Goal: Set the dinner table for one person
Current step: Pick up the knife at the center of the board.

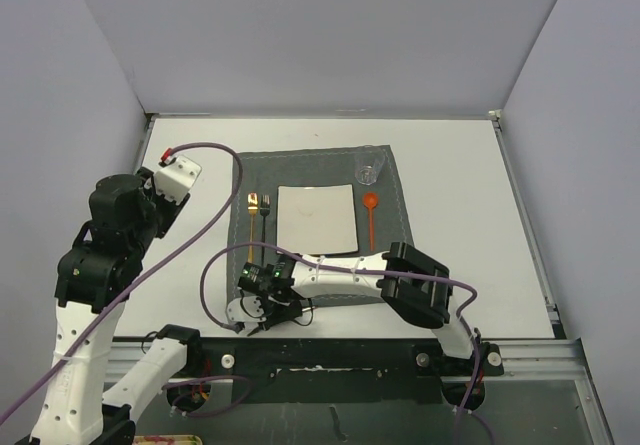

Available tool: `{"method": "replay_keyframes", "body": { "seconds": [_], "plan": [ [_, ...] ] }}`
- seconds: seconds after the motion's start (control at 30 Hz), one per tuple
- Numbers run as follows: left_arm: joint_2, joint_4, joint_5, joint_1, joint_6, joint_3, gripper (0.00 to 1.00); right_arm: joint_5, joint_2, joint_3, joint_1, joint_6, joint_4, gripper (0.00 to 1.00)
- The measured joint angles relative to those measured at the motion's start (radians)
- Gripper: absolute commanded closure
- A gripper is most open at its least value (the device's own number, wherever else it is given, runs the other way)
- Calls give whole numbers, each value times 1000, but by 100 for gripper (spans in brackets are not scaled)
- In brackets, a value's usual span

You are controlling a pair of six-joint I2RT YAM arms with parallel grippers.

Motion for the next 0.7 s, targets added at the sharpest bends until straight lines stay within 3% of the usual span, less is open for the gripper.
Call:
{"method": "replay_keyframes", "body": {
  "seconds": [0.7],
  "plan": [
    [35,8,26,0,15,-10,59,-62,63,124,-1,94,-91,100]
  ]
}}
